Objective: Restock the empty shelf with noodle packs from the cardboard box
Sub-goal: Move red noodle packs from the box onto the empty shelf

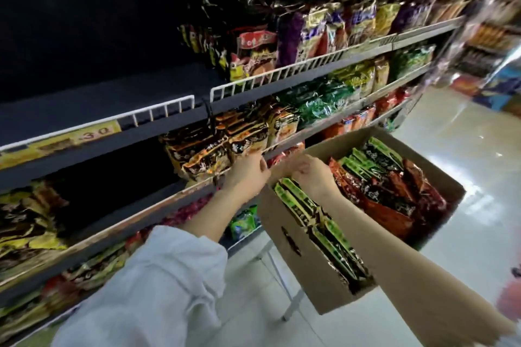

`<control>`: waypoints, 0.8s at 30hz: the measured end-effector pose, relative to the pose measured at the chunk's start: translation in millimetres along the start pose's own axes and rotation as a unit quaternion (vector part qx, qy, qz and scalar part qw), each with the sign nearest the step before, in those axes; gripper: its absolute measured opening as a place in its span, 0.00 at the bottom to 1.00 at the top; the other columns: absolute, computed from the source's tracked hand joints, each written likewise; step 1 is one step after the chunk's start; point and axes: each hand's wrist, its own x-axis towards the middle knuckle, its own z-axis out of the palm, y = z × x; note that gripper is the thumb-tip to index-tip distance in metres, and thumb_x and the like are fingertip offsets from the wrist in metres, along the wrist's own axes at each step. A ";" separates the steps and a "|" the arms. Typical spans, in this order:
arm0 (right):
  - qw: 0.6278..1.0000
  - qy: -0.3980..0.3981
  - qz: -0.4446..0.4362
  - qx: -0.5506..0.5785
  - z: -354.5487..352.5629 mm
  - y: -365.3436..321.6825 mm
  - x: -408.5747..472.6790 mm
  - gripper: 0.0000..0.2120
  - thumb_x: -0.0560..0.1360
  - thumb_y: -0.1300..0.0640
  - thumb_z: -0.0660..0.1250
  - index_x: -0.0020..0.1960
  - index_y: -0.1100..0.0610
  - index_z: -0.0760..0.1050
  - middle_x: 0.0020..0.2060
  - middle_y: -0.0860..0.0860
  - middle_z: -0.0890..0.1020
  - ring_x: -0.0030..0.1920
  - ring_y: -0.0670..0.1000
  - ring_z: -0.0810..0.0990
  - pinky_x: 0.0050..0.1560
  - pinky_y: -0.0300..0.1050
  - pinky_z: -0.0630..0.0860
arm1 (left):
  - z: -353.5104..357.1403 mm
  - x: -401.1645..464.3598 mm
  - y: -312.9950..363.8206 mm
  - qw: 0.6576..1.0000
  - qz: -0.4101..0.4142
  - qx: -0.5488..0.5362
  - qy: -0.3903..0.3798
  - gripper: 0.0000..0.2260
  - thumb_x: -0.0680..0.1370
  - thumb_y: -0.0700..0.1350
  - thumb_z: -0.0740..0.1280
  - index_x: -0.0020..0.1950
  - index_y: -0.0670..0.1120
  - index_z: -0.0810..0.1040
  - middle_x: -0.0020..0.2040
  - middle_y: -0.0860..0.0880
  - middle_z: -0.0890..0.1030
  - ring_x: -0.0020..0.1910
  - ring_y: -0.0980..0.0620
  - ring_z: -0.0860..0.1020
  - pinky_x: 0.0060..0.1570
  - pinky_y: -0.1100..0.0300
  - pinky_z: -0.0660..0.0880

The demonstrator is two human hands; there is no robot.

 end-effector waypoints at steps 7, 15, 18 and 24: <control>0.994 -0.030 0.067 -0.081 -41.1 119.1 72.4 0.20 0.75 0.58 0.65 0.66 0.61 0.70 0.60 0.60 0.76 0.61 0.59 0.74 0.53 0.45 0.69 | 86.6 80.4 56.9 0.996 -0.011 0.012 -0.086 0.14 0.78 0.46 0.63 0.63 0.44 0.74 0.60 0.44 0.77 0.57 0.44 0.77 0.52 0.55 0.73; 0.962 -0.204 0.106 -0.148 -42.4 203.2 137.2 0.35 0.76 0.49 0.66 0.75 0.60 0.54 0.72 0.63 0.60 0.73 0.62 0.58 0.70 0.55 0.61 | 183.2 113.0 78.8 0.975 -0.083 0.086 -0.188 0.41 0.74 0.55 0.69 0.78 0.52 0.48 0.79 0.49 0.46 0.77 0.42 0.46 0.74 0.41 0.48; 0.939 -0.258 0.078 -0.214 -37.2 209.4 150.2 0.42 0.74 0.44 0.68 0.76 0.61 0.50 0.74 0.64 0.54 0.75 0.63 0.51 0.72 0.56 0.58 | 204.3 107.5 74.7 0.963 -0.142 0.110 -0.199 0.46 0.69 0.61 0.71 0.77 0.58 0.44 0.78 0.51 0.40 0.77 0.42 0.40 0.72 0.35 0.44; 0.910 -0.312 0.023 -0.273 -23.4 213.6 160.6 0.54 0.70 0.44 0.73 0.76 0.65 0.40 0.67 0.62 0.71 0.68 0.61 0.69 0.65 0.52 0.71 | 214.4 100.4 85.3 0.955 -0.200 0.116 -0.188 0.48 0.68 0.59 0.73 0.76 0.61 0.43 0.78 0.52 0.36 0.76 0.44 0.37 0.69 0.31 0.46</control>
